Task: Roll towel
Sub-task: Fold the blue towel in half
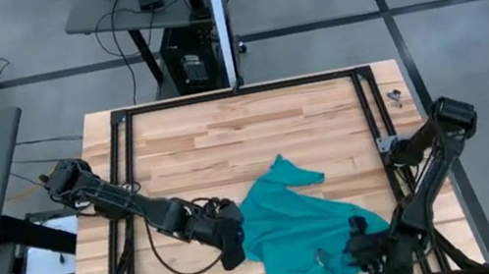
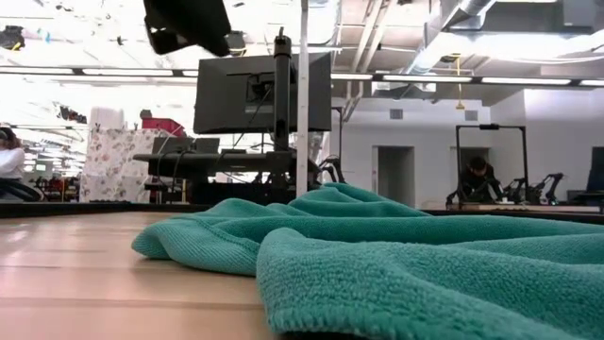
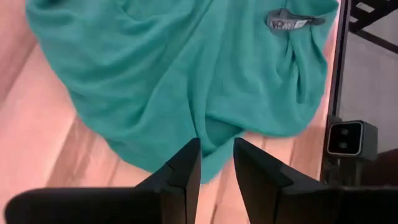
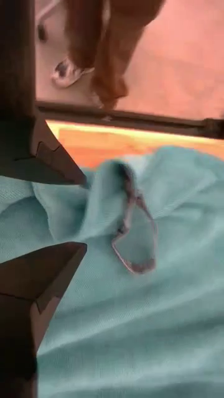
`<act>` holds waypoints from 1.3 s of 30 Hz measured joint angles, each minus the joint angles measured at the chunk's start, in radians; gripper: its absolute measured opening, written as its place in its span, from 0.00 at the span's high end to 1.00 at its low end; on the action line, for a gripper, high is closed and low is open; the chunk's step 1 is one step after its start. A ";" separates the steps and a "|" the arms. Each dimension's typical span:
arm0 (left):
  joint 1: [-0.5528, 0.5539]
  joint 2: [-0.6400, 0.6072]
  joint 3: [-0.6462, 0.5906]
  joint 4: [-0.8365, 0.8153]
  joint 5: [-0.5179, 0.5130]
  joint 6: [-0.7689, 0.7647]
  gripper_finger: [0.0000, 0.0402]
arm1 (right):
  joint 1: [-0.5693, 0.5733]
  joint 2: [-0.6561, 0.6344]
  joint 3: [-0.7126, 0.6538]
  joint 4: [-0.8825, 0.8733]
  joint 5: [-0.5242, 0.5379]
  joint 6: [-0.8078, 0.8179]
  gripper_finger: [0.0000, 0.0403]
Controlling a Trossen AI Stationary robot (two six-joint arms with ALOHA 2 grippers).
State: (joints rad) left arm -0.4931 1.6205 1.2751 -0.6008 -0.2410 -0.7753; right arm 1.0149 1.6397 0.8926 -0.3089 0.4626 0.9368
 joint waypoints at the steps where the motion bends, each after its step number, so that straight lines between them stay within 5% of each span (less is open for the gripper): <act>1: -0.008 0.001 0.000 0.002 -0.001 -0.013 0.80 | -0.002 0.024 0.009 -0.007 0.002 -0.002 0.58; 12: -0.043 0.003 0.000 0.001 -0.003 -0.060 0.80 | 0.006 0.181 0.151 -0.054 -0.012 -0.157 0.56; 17: -0.025 0.007 -0.015 0.166 0.001 0.004 0.80 | 0.025 0.180 0.196 -0.118 -0.014 -0.160 0.57; 30: 0.069 0.304 -0.011 0.512 0.122 0.089 0.80 | 0.031 0.215 0.234 -0.143 -0.012 -0.143 0.58; 39: 0.156 0.395 -0.010 0.442 0.113 0.083 0.80 | -0.012 0.255 0.238 -0.095 -0.016 -0.141 0.62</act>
State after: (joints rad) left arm -0.3371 2.0152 1.2651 -0.1591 -0.1280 -0.6920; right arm 1.0026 1.8946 1.1302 -0.4040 0.4467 0.7955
